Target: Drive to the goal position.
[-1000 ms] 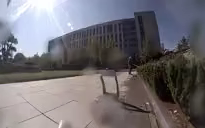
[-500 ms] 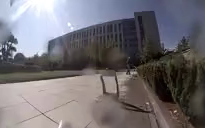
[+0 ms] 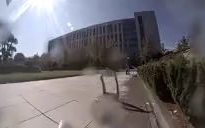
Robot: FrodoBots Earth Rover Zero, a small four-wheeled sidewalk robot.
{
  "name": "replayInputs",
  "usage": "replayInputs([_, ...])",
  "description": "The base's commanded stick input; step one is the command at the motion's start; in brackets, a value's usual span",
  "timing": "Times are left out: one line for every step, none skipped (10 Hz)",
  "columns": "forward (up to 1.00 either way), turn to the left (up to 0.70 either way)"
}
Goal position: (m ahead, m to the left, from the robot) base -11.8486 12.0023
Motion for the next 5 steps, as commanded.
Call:
replayInputs([0.05,0.0])
replayInputs([0.05,0.0])
replayInputs([0.05,0.0])
replayInputs([0.05,0.0])
replayInputs([0.05,0.0])
